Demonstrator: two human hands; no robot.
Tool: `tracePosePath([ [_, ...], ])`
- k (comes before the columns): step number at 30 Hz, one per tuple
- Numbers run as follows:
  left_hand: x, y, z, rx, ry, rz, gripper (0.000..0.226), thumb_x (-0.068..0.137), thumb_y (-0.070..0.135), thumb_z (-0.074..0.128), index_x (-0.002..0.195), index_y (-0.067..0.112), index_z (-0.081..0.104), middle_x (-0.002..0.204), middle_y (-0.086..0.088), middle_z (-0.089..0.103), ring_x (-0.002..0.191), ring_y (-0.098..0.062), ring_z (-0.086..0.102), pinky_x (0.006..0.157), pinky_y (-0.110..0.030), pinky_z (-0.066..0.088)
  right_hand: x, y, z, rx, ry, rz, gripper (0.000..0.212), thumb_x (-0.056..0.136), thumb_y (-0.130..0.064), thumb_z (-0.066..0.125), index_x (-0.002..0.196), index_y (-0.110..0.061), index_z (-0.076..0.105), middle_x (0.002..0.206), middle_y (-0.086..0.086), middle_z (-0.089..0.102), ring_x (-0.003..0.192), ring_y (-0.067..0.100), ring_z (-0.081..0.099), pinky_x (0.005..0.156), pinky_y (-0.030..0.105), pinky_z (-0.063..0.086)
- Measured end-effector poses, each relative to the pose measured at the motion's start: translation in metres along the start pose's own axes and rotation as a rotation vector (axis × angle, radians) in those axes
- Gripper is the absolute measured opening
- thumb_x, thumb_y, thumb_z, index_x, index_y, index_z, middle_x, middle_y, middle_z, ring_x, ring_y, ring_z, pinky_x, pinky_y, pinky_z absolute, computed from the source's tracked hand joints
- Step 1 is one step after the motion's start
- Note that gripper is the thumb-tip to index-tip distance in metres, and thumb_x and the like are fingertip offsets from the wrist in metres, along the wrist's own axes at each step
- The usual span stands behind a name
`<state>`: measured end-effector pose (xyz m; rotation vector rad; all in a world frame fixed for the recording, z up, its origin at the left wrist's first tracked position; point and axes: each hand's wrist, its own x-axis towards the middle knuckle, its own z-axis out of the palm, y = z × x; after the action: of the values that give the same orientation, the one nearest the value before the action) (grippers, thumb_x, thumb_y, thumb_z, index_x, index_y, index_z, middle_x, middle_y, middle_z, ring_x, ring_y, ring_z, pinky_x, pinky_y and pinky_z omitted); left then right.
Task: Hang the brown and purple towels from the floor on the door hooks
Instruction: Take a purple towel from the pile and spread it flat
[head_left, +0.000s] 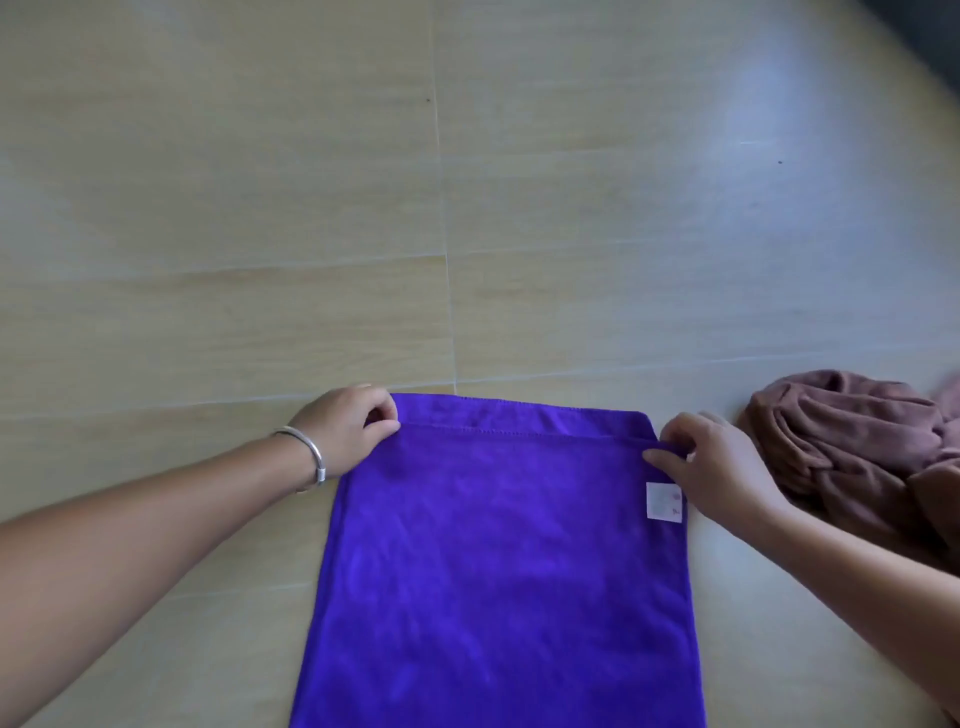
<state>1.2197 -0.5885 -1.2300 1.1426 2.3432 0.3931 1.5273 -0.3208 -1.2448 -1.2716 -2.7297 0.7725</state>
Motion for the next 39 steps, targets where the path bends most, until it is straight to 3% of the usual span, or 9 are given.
tracePosePath([
  [6,0.01,-0.005,-0.014,-0.061,0.016,0.009,0.019,0.097,0.016,0.049,0.08,0.025,0.044,0.074,0.001,0.058,0.071,-0.022,0.052,0.067,-0.035,0.041,0.011,-0.009,-0.009,0.248,0.051,-0.009,0.024,0.083,-0.029,0.071,0.07,-0.028,0.051,0.067,-0.009,0.063,0.059,0.005,0.059,0.057,0.027,0.047],
  [9,0.027,-0.007,-0.019,-0.091,0.073,-0.042,0.017,0.096,0.012,0.05,0.082,0.02,0.045,0.07,-0.002,0.056,0.069,-0.027,0.05,0.066,-0.034,0.037,0.03,-0.017,-0.003,0.301,0.043,0.028,0.023,0.091,-0.03,0.061,0.074,-0.024,0.045,0.062,-0.004,0.057,0.056,0.009,0.053,0.05,0.021,0.038],
  [14,0.053,-0.014,-0.002,-0.017,0.246,-0.088,0.007,0.095,0.013,0.051,0.088,0.016,0.05,0.073,-0.009,0.06,0.07,-0.033,0.053,0.062,-0.036,0.039,0.073,-0.024,0.024,0.197,0.06,0.142,0.021,0.095,-0.035,0.052,0.085,-0.018,0.047,0.072,0.001,0.053,0.073,0.027,0.051,0.061,0.033,0.034],
  [19,0.065,-0.02,-0.005,0.172,0.388,-0.031,0.003,0.095,0.019,0.049,0.092,0.018,0.049,0.078,-0.007,0.062,0.069,-0.035,0.055,0.056,-0.034,0.036,0.096,-0.03,0.024,-0.001,0.13,0.104,0.025,0.092,-0.046,0.049,0.083,-0.023,0.044,0.071,0.002,0.053,0.067,0.028,0.048,0.056,0.034,0.029],
  [24,0.059,-0.022,-0.007,0.132,0.532,-0.06,0.016,0.091,0.017,0.056,0.107,0.017,0.054,0.1,-0.004,0.065,0.091,-0.032,0.06,0.068,-0.038,0.046,0.091,-0.036,0.024,-0.057,0.156,0.106,0.025,0.089,-0.041,0.057,0.099,-0.02,0.049,0.095,0.004,0.057,0.085,0.029,0.053,0.067,0.034,0.035],
  [28,0.042,-0.018,-0.002,0.107,0.542,-0.051,0.033,0.083,0.007,0.059,0.116,0.01,0.055,0.111,-0.012,0.057,0.104,-0.035,0.054,0.085,-0.046,0.047,0.058,-0.041,0.021,-0.052,0.24,-0.293,0.039,0.083,-0.024,0.065,0.119,-0.016,0.054,0.124,0.008,0.052,0.112,0.029,0.048,0.093,0.039,0.041],
  [32,-0.004,0.005,0.006,0.344,0.418,0.404,0.031,0.085,0.025,0.055,0.111,0.011,0.065,0.116,-0.012,0.06,0.108,-0.034,0.056,0.094,-0.046,0.042,-0.018,-0.037,0.026,-0.126,0.009,-0.895,0.025,0.086,-0.032,0.065,0.104,-0.014,0.067,0.113,0.005,0.063,0.114,0.028,0.054,0.1,0.041,0.041],
  [36,-0.087,0.02,0.04,0.316,0.054,0.753,0.03,0.087,0.047,0.058,0.101,0.021,0.062,0.098,-0.001,0.061,0.089,-0.024,0.059,0.082,-0.037,0.043,-0.095,-0.024,0.034,-0.132,-0.283,-1.047,0.044,0.085,-0.058,0.058,0.109,-0.022,0.067,0.119,0.0,0.063,0.123,0.022,0.052,0.107,0.044,0.037],
  [39,-0.135,0.015,0.067,0.358,-0.128,0.874,0.049,0.08,0.068,0.054,0.102,0.024,0.055,0.093,0.004,0.052,0.081,-0.019,0.051,0.08,-0.036,0.04,-0.123,-0.006,0.036,-0.258,-0.339,-1.124,0.05,0.087,-0.065,0.048,0.115,-0.027,0.064,0.127,0.001,0.061,0.131,0.021,0.047,0.111,0.046,0.033],
])
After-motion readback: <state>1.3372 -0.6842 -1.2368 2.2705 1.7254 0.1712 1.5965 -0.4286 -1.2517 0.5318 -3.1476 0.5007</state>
